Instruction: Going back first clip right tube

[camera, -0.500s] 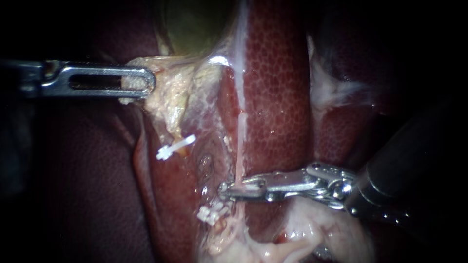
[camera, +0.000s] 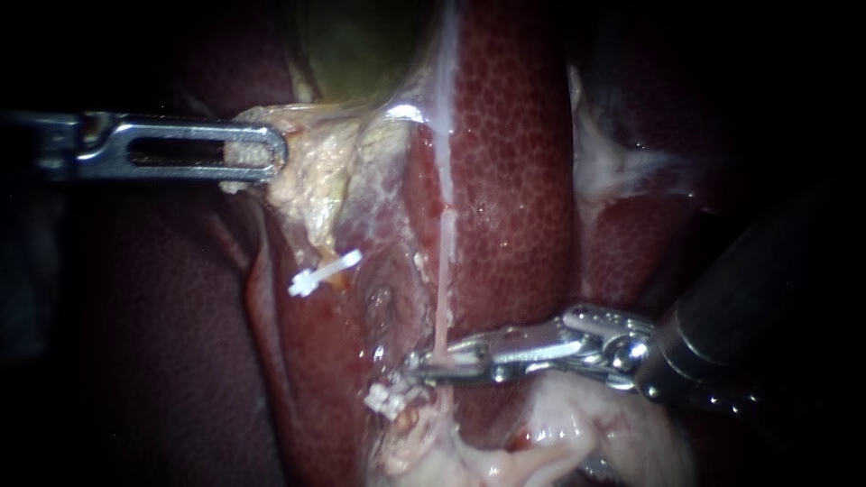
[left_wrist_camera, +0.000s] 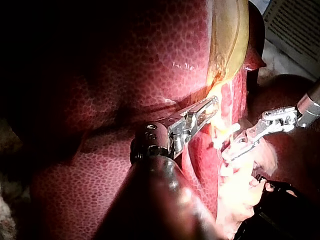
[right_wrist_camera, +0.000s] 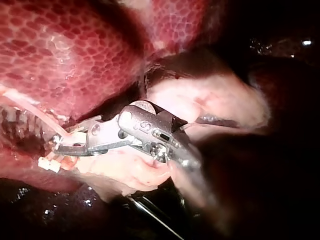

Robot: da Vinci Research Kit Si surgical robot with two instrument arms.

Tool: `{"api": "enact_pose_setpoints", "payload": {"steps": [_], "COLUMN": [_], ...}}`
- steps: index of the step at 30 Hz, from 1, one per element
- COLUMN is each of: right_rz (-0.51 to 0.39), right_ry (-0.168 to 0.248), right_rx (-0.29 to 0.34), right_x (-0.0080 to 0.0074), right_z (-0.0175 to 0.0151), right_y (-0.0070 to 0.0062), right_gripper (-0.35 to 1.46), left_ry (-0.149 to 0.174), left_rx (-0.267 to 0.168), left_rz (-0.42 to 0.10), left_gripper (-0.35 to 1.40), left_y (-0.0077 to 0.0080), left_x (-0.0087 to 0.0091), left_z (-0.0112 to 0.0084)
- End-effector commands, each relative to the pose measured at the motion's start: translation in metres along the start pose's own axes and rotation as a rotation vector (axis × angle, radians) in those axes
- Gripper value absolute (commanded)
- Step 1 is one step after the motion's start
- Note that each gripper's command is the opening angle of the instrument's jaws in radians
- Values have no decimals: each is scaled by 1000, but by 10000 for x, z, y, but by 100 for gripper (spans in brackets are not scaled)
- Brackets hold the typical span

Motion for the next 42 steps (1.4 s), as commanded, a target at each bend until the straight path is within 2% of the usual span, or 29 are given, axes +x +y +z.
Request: {"api": "enact_pose_setpoints", "payload": {"steps": [1, 5, 9, 15, 19, 22, 29, 33, 36, 39, 42], "right_rz": [-15, -54, -107, -183, -237, -274, -341, -363, -373, -384, -384], "right_ry": [4, 8, 38, 38, 37, 38, 47, 73, 93, 97, 97], "right_rx": [-1, -3, -72, -71, -66, -59, -57, -62, -63, -67, -66], "right_x": [2, 7, 7, 3, 6, 18, 63, 93, 109, 118, 118], "right_z": [-1, -4, -6, -20, -37, -53, -98, -128, -146, -155, -156], "right_y": [1, 0, 2, 11, 10, 4, -28, -48, -59, -66, -69], "right_gripper": [40, 53, 60, 60, 60, 60, 60, 60, 60, 60, 60], "left_ry": [0, 0, 0, 0, 0, 0, 0, 0, -1, -2, -3], "left_rx": [0, 0, 0, 0, 1, 0, 0, 0, -1, -2, -3], "left_rz": [0, 0, 0, 0, 0, 0, 0, 0, 0, 0, 1], "left_gripper": [-35, -35, -35, -35, -35, -35, -35, -35, -35, -35, -35], "left_y": [0, 0, 0, 0, 0, 0, 0, 0, 0, -1, 0], "left_x": [0, 0, 0, 0, 0, 1, 0, 1, 0, 1, 2], "left_z": [0, 0, 0, -1, -1, -1, -1, 0, 2, 3, 6]}}
